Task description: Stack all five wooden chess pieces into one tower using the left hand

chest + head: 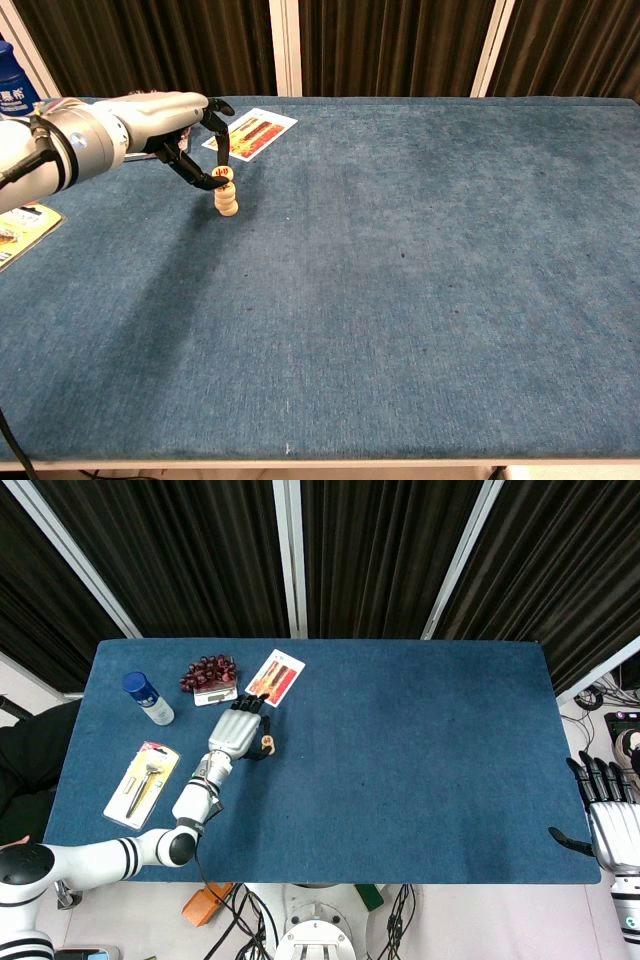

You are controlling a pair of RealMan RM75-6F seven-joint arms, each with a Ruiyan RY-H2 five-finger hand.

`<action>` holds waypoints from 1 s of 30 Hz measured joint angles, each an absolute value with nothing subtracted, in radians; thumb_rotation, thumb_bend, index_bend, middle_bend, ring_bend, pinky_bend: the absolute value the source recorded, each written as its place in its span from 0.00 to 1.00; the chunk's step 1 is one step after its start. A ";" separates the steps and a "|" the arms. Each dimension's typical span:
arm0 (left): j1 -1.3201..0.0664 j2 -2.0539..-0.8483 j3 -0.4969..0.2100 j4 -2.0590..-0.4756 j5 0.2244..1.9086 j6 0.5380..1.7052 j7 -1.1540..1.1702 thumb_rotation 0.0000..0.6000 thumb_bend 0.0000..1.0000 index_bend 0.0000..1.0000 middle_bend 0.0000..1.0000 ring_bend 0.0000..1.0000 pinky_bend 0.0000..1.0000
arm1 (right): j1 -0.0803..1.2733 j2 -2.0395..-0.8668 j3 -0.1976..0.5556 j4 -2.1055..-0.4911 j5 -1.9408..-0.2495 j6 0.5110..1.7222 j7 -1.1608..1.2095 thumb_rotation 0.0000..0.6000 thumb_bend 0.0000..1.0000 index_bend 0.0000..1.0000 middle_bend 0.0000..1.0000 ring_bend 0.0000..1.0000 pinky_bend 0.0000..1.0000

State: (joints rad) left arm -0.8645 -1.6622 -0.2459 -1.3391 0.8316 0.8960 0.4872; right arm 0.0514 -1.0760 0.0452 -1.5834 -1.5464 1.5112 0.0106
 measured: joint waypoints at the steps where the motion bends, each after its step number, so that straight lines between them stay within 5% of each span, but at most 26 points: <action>1: -0.865 -1.662 -0.245 -1.339 0.831 0.897 0.486 0.91 0.30 0.46 0.00 0.00 0.00 | 0.051 -1.076 0.045 -1.584 -1.546 1.511 0.011 1.00 0.17 0.00 0.00 0.00 0.00; 25: -0.853 -1.612 -0.233 -1.394 0.864 0.935 0.439 0.88 0.29 0.44 0.00 0.00 0.00 | 0.049 -1.073 0.045 -1.589 -1.549 1.516 0.006 1.00 0.17 0.00 0.00 0.00 0.00; 30: -0.819 -1.573 -0.238 -1.436 0.894 0.999 0.406 0.84 0.21 0.33 0.00 0.00 0.00 | 0.048 -1.067 0.046 -1.590 -1.545 1.515 0.011 1.00 0.17 0.00 0.00 0.00 0.00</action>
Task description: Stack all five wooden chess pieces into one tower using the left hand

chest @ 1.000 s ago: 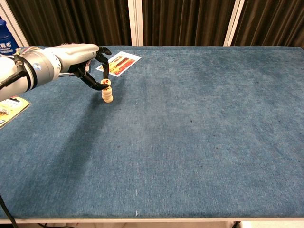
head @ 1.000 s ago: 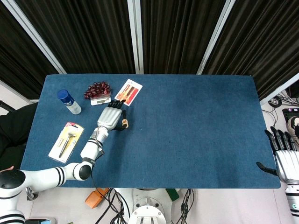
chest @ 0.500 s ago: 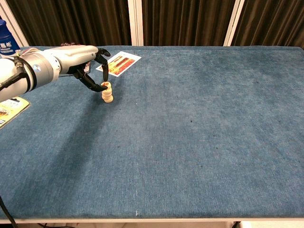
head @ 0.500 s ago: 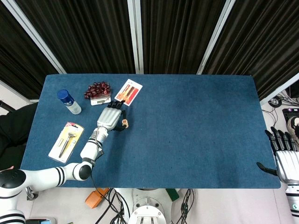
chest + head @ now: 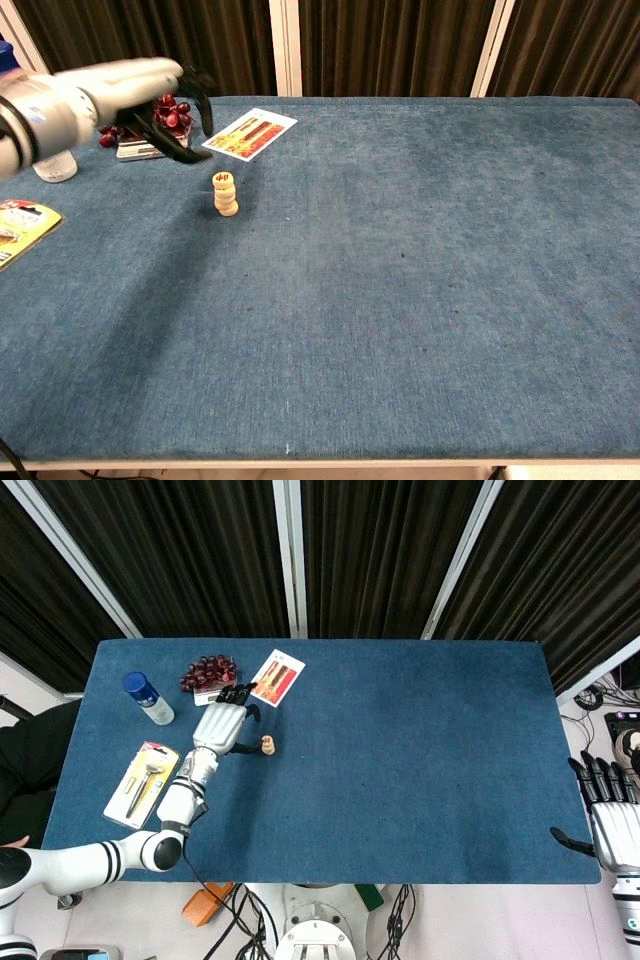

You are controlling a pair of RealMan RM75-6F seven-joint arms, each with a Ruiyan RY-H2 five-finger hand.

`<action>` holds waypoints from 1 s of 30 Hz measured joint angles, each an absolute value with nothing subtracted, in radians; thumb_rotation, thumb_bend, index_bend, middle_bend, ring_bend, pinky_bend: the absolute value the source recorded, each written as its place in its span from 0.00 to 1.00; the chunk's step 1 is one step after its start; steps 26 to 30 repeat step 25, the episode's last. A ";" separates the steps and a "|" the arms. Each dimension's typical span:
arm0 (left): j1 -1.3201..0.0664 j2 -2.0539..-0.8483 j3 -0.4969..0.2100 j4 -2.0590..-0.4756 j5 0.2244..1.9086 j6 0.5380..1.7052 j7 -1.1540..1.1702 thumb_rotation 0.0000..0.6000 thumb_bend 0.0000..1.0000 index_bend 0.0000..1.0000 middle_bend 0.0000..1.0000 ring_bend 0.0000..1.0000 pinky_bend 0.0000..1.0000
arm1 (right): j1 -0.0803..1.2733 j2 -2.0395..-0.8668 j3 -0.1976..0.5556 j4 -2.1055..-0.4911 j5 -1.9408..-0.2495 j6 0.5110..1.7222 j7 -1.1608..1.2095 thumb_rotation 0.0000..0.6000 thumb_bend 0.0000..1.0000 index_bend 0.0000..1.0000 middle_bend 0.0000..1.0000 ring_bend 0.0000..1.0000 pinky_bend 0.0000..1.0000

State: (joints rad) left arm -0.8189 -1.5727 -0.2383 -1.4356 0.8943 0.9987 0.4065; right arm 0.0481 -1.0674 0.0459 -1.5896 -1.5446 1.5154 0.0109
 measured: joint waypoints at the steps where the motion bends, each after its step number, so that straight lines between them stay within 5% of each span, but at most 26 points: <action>1: -0.808 -1.562 -0.239 -1.447 0.901 1.015 0.399 0.83 0.17 0.29 0.00 0.00 0.00 | 0.048 -1.065 0.046 -1.589 -1.544 1.514 0.015 1.00 0.17 0.00 0.00 0.00 0.00; 7: -0.686 -1.460 -0.204 -1.552 0.996 1.165 0.328 0.76 0.12 0.23 0.01 0.00 0.00 | 0.046 -1.053 0.047 -1.579 -1.536 1.512 0.041 1.00 0.17 0.00 0.00 0.00 0.00; 18: -0.353 -1.228 -0.008 -1.717 1.297 1.525 0.194 0.76 0.11 0.23 0.03 0.00 0.00 | 0.044 -1.060 0.045 -1.569 -1.559 1.530 0.053 1.00 0.17 0.00 0.00 0.00 0.00; 30: -0.191 -1.144 0.064 -1.732 1.323 1.628 0.114 0.76 0.11 0.22 0.03 0.00 0.00 | 0.040 -1.040 0.032 -1.583 -1.581 1.536 0.060 1.00 0.17 0.00 0.00 0.00 0.00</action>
